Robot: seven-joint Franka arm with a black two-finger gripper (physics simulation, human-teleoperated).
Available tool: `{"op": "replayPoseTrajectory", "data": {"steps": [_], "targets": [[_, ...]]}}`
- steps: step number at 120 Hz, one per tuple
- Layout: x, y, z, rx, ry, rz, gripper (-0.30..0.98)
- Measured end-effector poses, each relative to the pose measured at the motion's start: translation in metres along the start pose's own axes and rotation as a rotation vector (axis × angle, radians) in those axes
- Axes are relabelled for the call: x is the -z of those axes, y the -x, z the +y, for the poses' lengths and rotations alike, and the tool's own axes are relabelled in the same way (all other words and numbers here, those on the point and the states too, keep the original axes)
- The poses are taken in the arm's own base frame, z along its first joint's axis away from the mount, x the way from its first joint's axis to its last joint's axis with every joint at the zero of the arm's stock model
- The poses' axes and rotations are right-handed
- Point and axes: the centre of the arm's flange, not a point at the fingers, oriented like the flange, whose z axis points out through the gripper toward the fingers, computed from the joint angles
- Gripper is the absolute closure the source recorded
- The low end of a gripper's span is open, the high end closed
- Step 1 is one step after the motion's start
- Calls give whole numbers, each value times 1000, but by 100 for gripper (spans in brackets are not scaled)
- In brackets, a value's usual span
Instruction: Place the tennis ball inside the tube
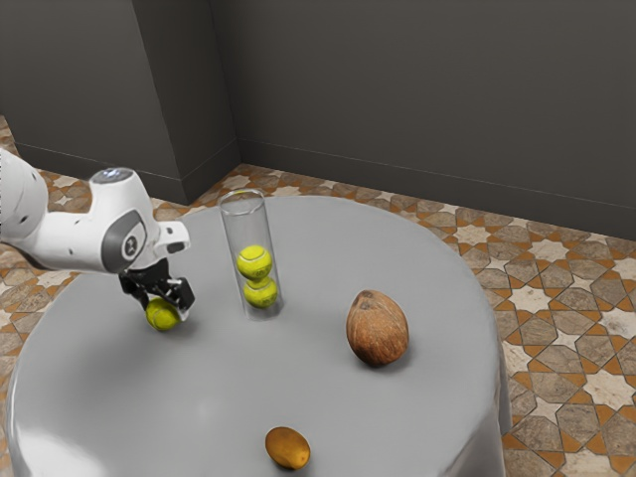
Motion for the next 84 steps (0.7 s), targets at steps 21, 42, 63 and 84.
{"op": "replayPoseTrajectory", "data": {"steps": [21,42,63,84], "targets": [[-3,1,-1,11,10,-4,13],[-2,2,-4,17,13,-6,23],[6,1,-1,10,14,1,28],[53,0,9,-7,17,38,31]]}}
